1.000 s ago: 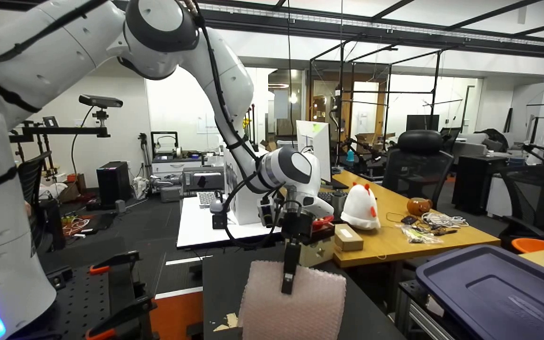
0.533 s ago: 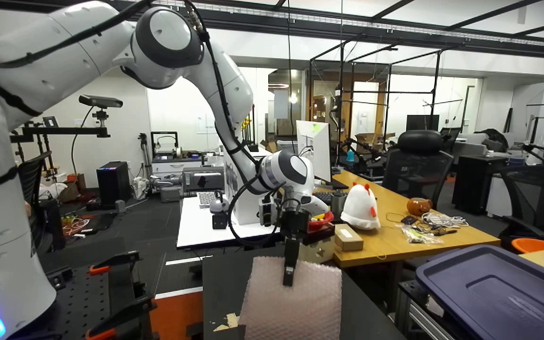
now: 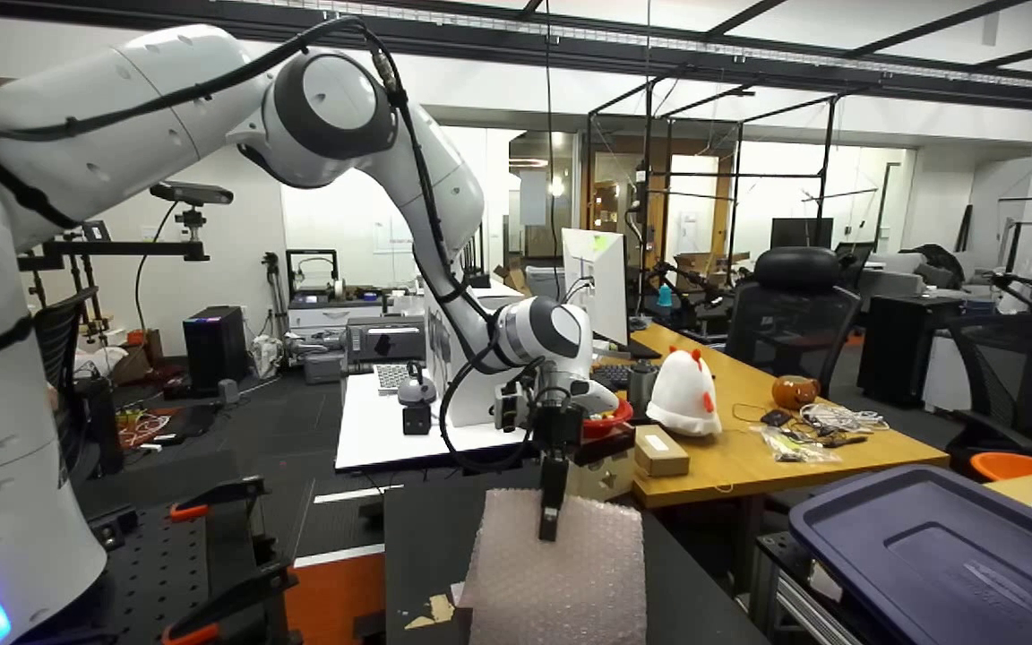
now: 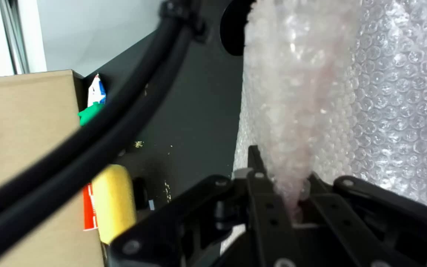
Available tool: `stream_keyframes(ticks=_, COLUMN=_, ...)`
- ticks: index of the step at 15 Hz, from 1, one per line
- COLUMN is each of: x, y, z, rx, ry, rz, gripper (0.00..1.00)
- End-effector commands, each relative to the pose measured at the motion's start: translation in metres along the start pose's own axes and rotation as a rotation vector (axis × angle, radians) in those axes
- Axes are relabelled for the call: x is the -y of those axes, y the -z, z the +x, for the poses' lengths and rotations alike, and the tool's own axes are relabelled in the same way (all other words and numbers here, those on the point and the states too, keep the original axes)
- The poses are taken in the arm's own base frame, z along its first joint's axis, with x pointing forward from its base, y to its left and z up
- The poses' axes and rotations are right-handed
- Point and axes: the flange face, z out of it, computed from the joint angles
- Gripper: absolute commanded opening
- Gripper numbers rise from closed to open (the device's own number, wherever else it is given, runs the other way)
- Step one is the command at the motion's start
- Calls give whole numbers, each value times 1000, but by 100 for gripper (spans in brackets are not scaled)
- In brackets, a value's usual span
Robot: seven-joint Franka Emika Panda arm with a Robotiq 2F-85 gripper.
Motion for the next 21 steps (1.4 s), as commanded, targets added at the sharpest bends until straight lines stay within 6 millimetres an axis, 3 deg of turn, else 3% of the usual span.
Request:
stream_keyframes(ticks=1, x=1, y=9, z=4, rx=16, ry=21, rz=74, gripper=2)
stream_keyframes(ticks=6, x=-45, y=27, z=-9, rx=-43, ry=-3, rz=178, gripper=2)
stream_keyframes(ticks=13, x=-118, y=52, z=-35, rx=-160, ry=15, rz=483, gripper=2)
stream_keyframes(ticks=17, x=-144, y=67, z=-55, rx=-241, ry=68, rz=670, gripper=2)
stream_keyframes(ticks=21, x=-158, y=64, z=-70, rx=-269, ry=108, rz=868, gripper=2)
